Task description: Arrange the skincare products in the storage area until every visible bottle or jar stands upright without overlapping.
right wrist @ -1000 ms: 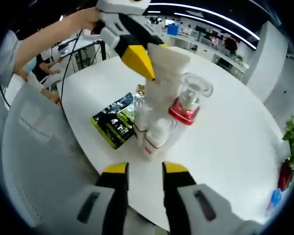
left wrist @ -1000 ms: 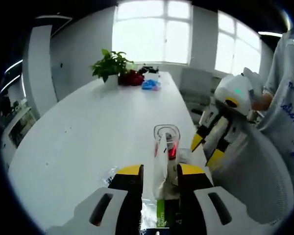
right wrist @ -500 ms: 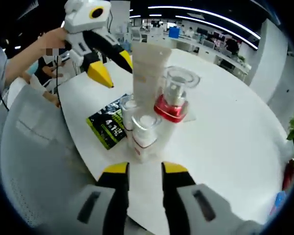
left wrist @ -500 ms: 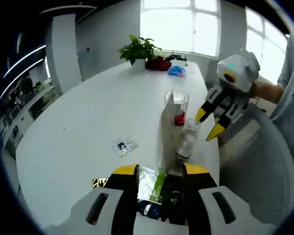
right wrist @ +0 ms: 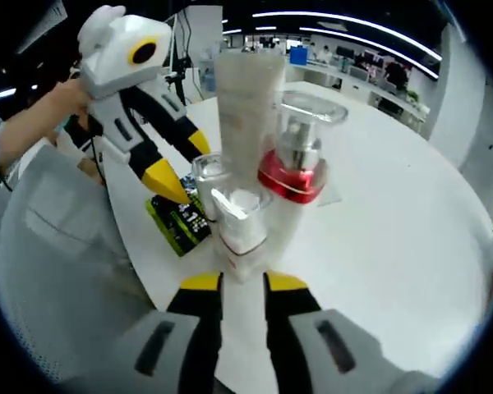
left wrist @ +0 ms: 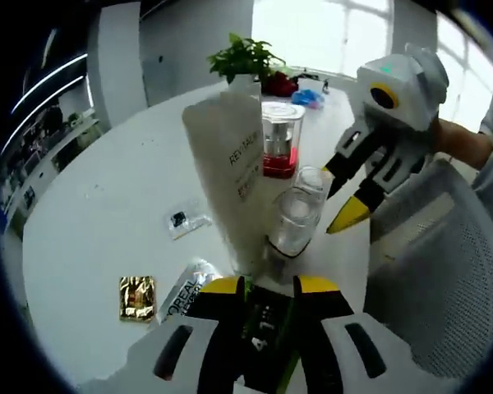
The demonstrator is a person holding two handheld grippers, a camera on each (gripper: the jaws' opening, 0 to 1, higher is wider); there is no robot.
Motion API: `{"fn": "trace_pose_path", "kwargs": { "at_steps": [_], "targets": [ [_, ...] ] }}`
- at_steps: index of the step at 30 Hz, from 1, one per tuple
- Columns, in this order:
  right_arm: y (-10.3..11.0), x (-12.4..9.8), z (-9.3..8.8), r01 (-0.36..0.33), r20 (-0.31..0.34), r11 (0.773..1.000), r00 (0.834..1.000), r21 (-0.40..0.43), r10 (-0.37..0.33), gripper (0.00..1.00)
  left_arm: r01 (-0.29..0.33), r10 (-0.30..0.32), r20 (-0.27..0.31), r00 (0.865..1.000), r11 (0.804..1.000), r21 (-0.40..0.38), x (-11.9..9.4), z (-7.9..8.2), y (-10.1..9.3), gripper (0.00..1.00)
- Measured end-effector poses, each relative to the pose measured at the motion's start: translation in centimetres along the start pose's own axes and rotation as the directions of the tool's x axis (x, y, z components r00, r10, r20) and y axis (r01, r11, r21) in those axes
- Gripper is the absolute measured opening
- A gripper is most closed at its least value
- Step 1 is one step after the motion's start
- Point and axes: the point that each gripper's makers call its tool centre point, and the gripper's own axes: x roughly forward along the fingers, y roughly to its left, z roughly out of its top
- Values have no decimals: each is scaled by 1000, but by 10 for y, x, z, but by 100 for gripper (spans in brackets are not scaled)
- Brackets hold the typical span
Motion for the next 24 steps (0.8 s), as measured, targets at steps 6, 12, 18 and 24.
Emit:
{"fn": "trace_pose_path", "kwargs": {
  "at_steps": [6,12,18,24],
  "targets": [
    [0,4,-2,-9,4,1000,1000,7,9,18,-14,13,-27,1000,999,-37,13,-8,-6,19],
    [1,8,-1,-20,5,1000,1000,12,20,17,-30,31,7,1000,992,-119,19,-8,-8,17],
    [1,13,-2,-27,-2,1000,1000,3,27,14,-37,41,17,999,982,-186,22,-9,-9,13],
    [1,16,-2,-33,-6,999,999,-5,33,13,-55,61,21,998,971,-235,25,-12,-10,11]
  ]
}}
